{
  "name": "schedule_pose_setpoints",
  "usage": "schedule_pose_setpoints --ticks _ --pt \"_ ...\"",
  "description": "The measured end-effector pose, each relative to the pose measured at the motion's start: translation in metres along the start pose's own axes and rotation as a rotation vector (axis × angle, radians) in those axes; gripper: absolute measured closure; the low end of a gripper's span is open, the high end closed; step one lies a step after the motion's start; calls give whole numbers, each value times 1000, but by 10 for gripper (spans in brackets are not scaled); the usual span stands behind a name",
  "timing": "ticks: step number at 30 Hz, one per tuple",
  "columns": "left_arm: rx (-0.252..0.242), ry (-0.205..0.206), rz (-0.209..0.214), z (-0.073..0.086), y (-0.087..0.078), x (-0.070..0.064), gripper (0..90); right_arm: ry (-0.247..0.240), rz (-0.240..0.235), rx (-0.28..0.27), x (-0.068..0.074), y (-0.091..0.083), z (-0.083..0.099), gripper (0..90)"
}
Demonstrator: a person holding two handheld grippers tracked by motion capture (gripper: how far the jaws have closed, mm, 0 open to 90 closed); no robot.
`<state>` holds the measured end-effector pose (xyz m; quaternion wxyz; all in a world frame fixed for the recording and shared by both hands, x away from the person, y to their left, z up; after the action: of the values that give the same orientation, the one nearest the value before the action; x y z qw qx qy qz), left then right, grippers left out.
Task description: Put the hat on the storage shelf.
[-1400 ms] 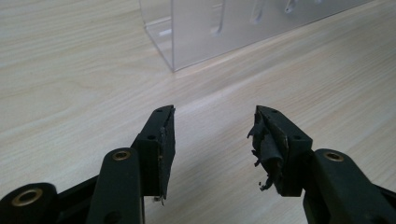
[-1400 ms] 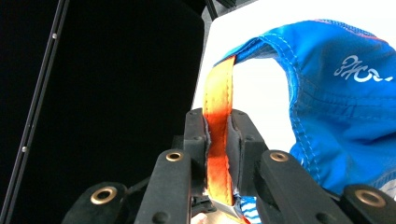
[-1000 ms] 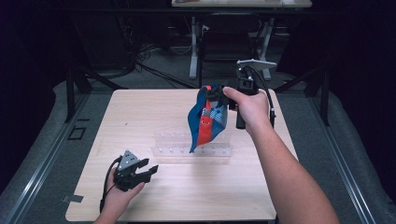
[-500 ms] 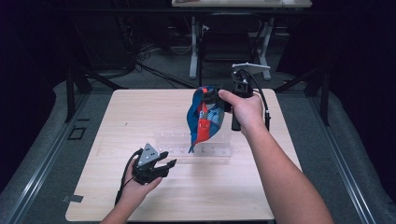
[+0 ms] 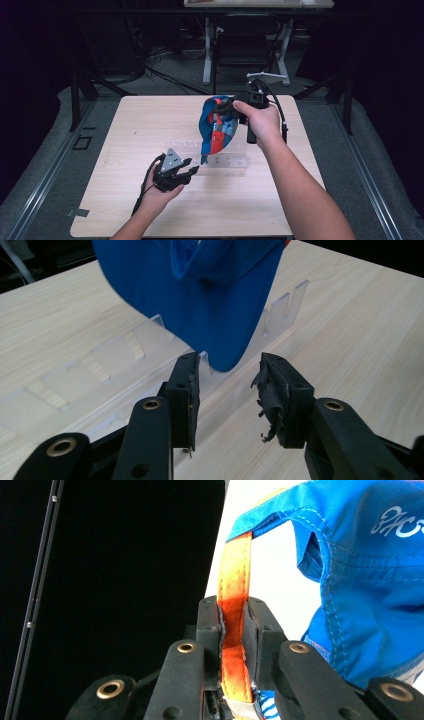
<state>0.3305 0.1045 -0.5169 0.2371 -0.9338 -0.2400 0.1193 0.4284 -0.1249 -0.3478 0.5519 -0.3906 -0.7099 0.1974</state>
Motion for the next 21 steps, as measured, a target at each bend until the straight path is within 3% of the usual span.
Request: schedule_pose_setpoints --ticks 7,12,18,21 --pt "22 6 -9 -8 11 -1 666 -2 -3 1 0 2 0 787" --pt "41 15 -18 -12 18 -1 754 -6 -6 9 0 2 1 787" --pt "53 26 -9 -11 19 -1 861 -6 -7 10 0 3 1 787" --pt "72 39 -10 -10 18 0 871 -3 -4 10 0 3 2 787"
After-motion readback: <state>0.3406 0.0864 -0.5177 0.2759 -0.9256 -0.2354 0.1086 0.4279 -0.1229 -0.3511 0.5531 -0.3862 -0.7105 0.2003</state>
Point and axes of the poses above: each handheld gripper's, and its own axes: y roughly forward along the jaws, z roughly out of its underside, x roughly to its left, the point moved 2 cm from there along y, roughly forward along the jaws, and after that the axes turned 15 degrees about z, right-handed, at the moved point
